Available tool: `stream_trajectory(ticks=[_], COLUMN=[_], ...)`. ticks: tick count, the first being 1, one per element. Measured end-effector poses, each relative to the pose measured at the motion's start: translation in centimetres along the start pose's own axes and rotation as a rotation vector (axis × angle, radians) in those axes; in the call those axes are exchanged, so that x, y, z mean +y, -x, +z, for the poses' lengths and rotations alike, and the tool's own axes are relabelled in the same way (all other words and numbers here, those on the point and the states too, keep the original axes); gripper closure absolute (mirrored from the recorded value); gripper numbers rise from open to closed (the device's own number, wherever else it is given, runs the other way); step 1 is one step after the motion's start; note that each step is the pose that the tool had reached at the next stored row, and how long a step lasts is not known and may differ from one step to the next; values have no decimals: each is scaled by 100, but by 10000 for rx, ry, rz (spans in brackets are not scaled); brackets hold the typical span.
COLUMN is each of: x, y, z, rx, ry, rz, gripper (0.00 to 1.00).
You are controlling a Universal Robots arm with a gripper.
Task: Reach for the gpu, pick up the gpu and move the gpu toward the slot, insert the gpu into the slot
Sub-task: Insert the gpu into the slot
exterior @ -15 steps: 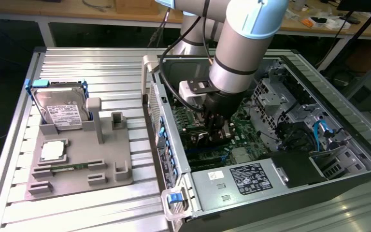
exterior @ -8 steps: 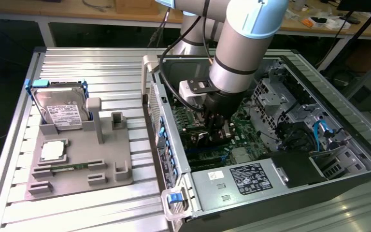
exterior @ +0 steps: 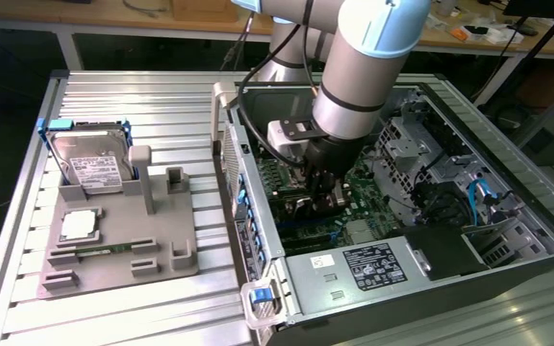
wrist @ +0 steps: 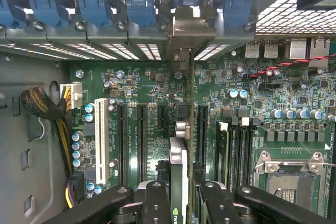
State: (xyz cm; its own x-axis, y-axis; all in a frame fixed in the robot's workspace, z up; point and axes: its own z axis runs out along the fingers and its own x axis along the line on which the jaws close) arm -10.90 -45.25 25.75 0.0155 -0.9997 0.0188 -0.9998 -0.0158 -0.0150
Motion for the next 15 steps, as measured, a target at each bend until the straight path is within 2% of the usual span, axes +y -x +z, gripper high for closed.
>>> stream_trajectory(ticks=[15], x=[1], y=[2], z=[60], rx=[-3], ry=[0], rz=[1], gripper=[73])
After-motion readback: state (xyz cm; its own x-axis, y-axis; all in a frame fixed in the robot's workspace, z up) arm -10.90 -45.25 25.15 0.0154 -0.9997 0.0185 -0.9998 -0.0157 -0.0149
